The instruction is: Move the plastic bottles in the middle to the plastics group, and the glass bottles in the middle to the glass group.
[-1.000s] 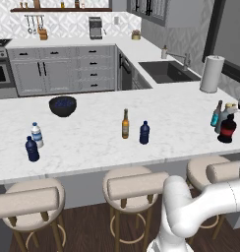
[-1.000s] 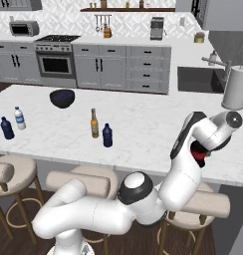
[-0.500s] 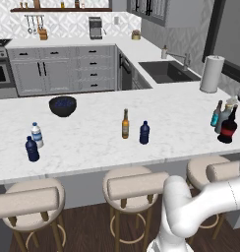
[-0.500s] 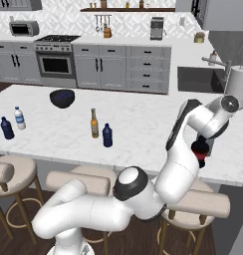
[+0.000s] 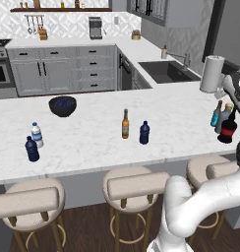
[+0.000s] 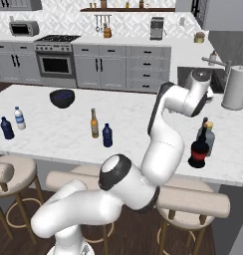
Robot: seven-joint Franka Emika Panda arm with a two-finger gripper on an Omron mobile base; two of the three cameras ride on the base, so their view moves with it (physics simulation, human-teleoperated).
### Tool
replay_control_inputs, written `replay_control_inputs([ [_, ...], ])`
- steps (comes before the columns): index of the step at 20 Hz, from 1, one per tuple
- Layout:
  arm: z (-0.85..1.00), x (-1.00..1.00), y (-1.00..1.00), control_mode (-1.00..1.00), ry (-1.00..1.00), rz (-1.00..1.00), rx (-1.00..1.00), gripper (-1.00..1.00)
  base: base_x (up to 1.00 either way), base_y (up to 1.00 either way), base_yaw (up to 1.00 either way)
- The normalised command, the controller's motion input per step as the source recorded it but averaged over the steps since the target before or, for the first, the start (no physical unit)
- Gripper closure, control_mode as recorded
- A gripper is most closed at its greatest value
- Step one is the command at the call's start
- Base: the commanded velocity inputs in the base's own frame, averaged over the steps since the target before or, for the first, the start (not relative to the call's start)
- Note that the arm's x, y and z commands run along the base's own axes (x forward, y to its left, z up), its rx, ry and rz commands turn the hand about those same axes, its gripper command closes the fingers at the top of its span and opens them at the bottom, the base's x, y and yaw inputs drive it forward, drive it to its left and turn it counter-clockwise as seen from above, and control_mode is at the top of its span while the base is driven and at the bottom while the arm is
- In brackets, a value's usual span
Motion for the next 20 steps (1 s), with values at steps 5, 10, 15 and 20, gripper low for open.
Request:
replay_control_inputs([
  [5,0.02,0.00,1.00,-1.00,0.40,0.00,-0.12,-1.00,0.00,0.00,0.00],
  [10,-0.10,-0.23,1.00,-1.00,0.08,0.00,-0.03,-1.00,0.00,0.00,0.00],
  [15,0.00,-0.06,1.00,-1.00,0.00,0.00,-0.02,-1.00,0.00,0.00,0.00],
  [20,-0.18,-0.71,1.00,-1.00,0.00,0.00,0.00,-1.00,0.00,0.00,0.00],
])
